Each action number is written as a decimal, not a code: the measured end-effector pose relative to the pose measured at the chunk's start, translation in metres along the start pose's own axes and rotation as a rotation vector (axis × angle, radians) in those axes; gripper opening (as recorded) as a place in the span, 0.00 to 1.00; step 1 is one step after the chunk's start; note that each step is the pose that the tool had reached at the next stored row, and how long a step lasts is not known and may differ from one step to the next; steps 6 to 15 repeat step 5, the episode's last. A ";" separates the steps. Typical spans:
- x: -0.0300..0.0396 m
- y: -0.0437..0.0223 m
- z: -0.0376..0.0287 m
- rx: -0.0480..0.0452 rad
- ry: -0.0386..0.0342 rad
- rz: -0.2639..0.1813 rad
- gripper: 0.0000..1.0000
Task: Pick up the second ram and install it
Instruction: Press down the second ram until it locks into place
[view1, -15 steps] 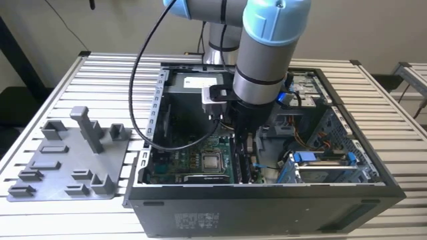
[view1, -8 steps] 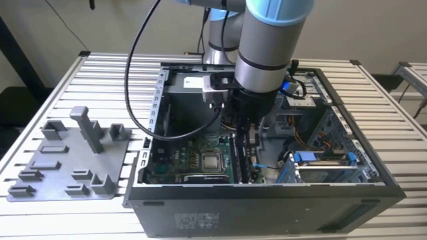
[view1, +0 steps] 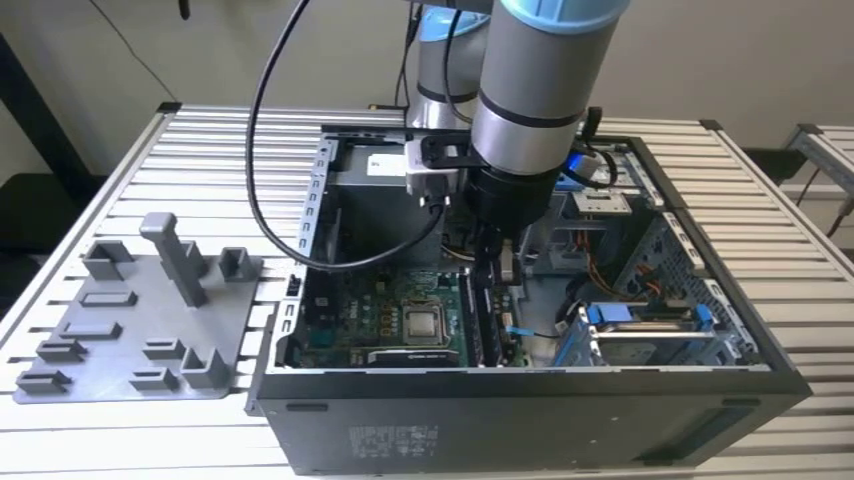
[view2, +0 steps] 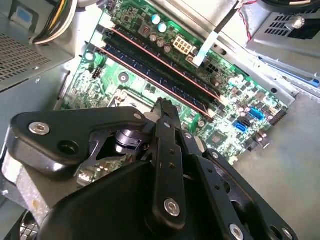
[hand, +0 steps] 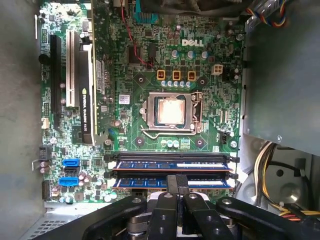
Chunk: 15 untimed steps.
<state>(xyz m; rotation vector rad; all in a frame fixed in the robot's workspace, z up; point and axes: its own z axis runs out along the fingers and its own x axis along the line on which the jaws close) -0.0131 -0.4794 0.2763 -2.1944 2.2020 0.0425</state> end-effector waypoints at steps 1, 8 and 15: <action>0.0000 0.0000 0.0000 -0.0002 -0.0001 0.000 0.11; 0.0000 0.0000 -0.0007 -0.0017 0.0000 0.000 0.11; 0.0000 0.0000 -0.0007 -0.0017 0.0000 0.000 0.11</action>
